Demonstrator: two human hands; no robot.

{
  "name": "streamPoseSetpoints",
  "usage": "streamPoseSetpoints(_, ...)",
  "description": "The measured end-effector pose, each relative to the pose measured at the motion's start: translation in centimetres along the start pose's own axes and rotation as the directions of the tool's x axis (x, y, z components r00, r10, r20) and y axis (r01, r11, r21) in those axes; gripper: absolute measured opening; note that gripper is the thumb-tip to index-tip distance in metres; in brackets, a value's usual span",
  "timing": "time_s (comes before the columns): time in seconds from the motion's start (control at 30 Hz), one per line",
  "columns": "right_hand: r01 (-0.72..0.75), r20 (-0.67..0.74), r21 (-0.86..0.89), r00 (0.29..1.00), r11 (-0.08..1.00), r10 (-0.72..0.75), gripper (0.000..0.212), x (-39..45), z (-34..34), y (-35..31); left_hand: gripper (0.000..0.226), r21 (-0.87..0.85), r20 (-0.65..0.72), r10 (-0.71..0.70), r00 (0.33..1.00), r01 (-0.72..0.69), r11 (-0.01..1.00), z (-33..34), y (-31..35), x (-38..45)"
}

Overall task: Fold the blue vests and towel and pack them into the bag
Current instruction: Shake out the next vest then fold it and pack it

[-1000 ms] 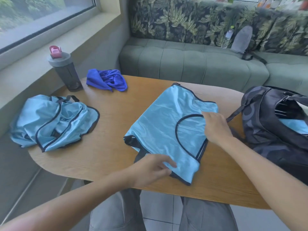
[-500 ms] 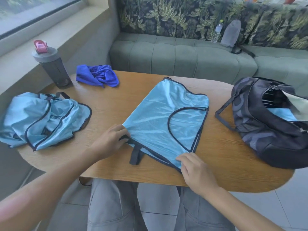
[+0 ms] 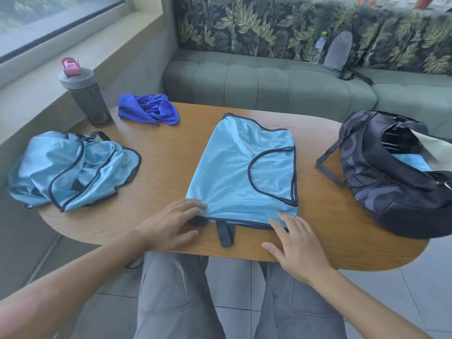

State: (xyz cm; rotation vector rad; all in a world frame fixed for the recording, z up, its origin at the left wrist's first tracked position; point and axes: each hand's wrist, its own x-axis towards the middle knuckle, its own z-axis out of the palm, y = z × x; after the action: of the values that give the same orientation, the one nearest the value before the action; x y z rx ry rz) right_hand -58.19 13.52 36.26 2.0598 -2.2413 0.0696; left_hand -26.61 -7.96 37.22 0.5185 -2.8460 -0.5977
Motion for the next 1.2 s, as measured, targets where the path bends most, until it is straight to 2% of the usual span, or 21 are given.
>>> streamPoseSetpoints(0.13, 0.023, -0.042, 0.012, 0.999, 1.0, -0.022, 0.075, -2.9, 0.7, 0.0, 0.061, -0.005, 0.038, -0.002, 0.999, 0.002, 1.0, 1.0, 1.4, -2.3)
streamPoseSetpoints(0.23, 0.07, -0.165, 0.022, 0.984, 0.997, -0.065, 0.054, -4.5, 1.1, -0.1, 0.069, 0.08, -0.007, 0.044, 0.999, -0.044, 0.996, 2.3, 3.1, -4.0)
streamPoseSetpoints(0.33, 0.08, -0.288, 0.035, 0.955, 0.996, -0.066, 0.043, -5.5, 1.5, -0.1, 0.049, 0.239, -0.12, 0.109, 0.987, -0.077, 0.968, 3.9, 4.7, -4.6)
streamPoseSetpoints(0.43, 0.069, -0.352, 0.061, 0.935, 0.996, -0.043, 0.029, -6.2, 1.1, -0.5, 0.024, 0.334, -0.227, 0.178, 0.958, -0.095, 0.938, 5.0, 6.9, -4.4)
streamPoseSetpoints(0.57, 0.085, -0.372, 0.08, 0.927, 0.993, -0.049, 0.025, -7.0, 0.1, -0.5, 0.033, 0.358, -0.206, 0.168, 0.964, -0.086, 0.93, 4.2, 8.1, -4.7)
streamPoseSetpoints(0.63, 0.085, -0.364, 0.109, 0.931, 0.99, -0.04, 0.028, -7.5, -0.3, -0.2, 0.032, 0.278, -0.178, 0.103, 0.979, -0.05, 0.959, 3.5, 8.2, -5.1)
streamPoseSetpoints(0.73, 0.004, -0.302, 0.291, 0.949, 0.957, 0.088, 0.034, -8.1, -1.3, -0.2, 0.024, -0.011, -0.183, -0.111, 0.977, 0.111, 0.994, 2.5, 9.6, -5.6)
streamPoseSetpoints(0.83, -0.105, -0.22, 0.587, 0.934, 0.803, 0.282, 0.032, -8.4, -3.2, -1.0, 0.021, -0.381, -0.2, -0.352, 0.914, 0.259, 0.888, 1.3, 11.4, -5.5)
streamPoseSetpoints(0.9, -0.113, -0.244, 0.676, 0.898, 0.728, 0.366, 0.03, -8.1, -4.5, -1.3, 0.021, -0.514, -0.206, -0.406, 0.89, 0.254, 0.819, 0.3, 11.9, -5.1)
streamPoseSetpoints(1.03, -0.118, -0.252, 0.759, 0.854, 0.64, 0.456, 0.024, -6.7, -6.8, -1.3, 0.016, -0.681, -0.183, -0.4, 0.898, 0.178, 0.711, -1.7, 12.1, -3.9)
streamPoseSetpoints(1.2, -0.116, -0.263, 0.732, 0.86, 0.671, 0.437, 0.016, -4.0, -7.7, -0.7, 0.007, -0.648, -0.243, -0.424, 0.872, 0.18, 0.741, -3.1, 11.0, -1.6)
